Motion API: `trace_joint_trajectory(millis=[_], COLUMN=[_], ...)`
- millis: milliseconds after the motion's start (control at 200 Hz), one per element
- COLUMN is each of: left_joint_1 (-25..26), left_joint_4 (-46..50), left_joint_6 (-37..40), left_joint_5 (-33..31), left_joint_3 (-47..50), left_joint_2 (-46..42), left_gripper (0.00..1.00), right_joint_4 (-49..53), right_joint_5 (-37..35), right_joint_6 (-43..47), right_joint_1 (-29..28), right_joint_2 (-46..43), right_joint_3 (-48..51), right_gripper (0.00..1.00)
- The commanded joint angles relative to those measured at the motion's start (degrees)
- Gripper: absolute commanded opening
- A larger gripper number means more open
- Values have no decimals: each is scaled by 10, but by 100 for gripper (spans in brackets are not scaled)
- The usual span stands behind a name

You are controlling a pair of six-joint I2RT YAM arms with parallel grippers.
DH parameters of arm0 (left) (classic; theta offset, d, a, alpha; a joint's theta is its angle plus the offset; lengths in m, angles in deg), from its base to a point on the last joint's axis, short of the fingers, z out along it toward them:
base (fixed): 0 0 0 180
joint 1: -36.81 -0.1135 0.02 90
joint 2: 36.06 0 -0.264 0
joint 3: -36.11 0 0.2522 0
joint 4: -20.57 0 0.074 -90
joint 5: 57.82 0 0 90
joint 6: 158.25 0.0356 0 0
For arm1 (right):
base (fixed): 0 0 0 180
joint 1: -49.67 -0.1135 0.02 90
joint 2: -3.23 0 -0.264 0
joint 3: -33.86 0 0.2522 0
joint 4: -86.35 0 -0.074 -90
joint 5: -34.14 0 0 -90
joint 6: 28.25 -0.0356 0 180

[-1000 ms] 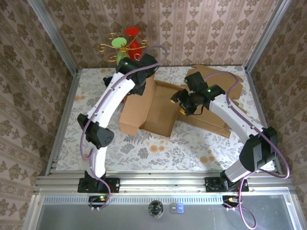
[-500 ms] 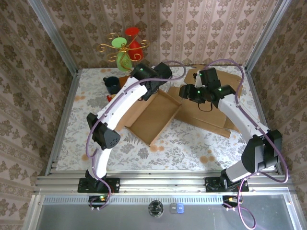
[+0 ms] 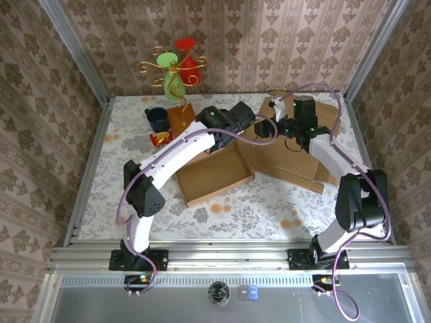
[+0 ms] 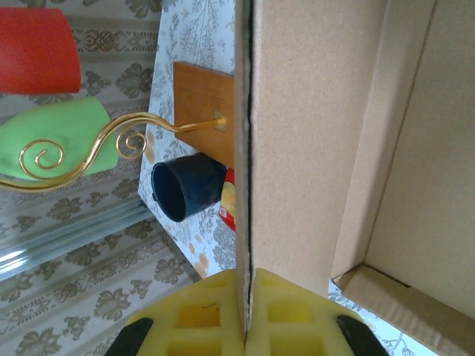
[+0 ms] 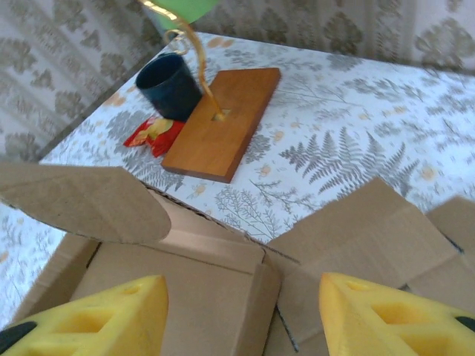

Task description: Fold the paper box

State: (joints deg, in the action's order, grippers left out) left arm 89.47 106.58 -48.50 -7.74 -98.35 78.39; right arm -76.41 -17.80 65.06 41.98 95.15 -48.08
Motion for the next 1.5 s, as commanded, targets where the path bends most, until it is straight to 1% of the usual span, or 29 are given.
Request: trace_joint_trajectory(millis=[0, 140, 275, 330, 490, 720, 855, 1010, 1180, 1495], left_joint_1=[-4, -7, -15, -19, -26, -27, -27, -26, -26, -25], left_joint_4=[-36, -50, -65, -66, -71, -70, -72, -72, -75, -82], left_joint_6=[55, 84, 107, 111, 115, 112, 112, 110, 106, 94], left_joint_5=[40, 75, 94, 99, 106, 129, 127, 122, 122, 110], left_joint_3=[13, 29, 46, 47, 48, 48, 50, 48, 45, 33], left_joint_2=[-34, -47, -59, -60, -58, -58, -60, -59, -57, -54], left_gripper=[0, 0, 0, 0, 0, 0, 0, 0, 0, 0], right_joint_4=[12, 15, 17, 19, 59, 42, 41, 46, 50, 46], right_joint_5=[36, 19, 7, 13, 24, 14, 18, 20, 18, 1], right_joint_6=[127, 200, 212, 213, 230, 219, 214, 213, 219, 228], right_joint_1=[-4, -13, -20, -20, -33, -34, -36, -42, -51, -56], right_joint_2=[5, 4, 19, 25, 38, 40, 53, 58, 59, 52], right_joint_3=[-17, 4, -1, -6, -20, -1, -17, -26, -21, -13], right_gripper=[58, 59, 60, 60, 54, 46, 40, 28, 21, 0])
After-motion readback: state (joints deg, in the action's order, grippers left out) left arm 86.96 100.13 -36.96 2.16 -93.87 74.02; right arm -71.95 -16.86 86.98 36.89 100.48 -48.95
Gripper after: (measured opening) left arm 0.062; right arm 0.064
